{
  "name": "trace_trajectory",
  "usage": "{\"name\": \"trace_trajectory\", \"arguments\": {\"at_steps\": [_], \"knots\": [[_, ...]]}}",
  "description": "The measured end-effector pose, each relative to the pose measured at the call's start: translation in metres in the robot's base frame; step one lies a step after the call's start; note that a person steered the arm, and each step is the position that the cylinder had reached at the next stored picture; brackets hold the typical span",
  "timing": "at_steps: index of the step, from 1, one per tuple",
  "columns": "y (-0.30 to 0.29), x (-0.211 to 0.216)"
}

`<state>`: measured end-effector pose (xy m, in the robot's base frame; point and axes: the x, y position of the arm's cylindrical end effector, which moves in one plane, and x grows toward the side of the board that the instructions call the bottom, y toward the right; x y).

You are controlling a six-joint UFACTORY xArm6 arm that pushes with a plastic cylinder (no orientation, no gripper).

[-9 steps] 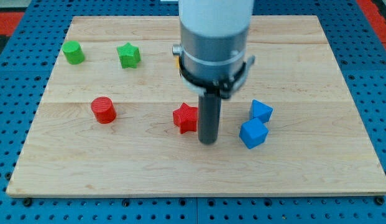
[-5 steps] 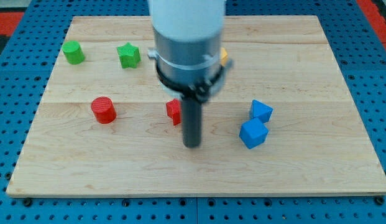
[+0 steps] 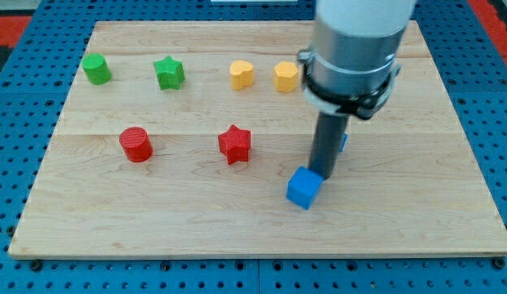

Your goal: Push the blue cube closer to red circle

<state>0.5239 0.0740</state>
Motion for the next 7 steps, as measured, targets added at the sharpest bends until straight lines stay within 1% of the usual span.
{"name": "trace_trajectory", "arguments": {"at_steps": [1, 2, 3, 4, 5, 6, 7], "knots": [[0.007, 0.037], [0.020, 0.049], [-0.067, 0.030], [-0.190, 0.006], [-0.238, -0.007], [-0.229, -0.027], [-0.224, -0.031]]}}
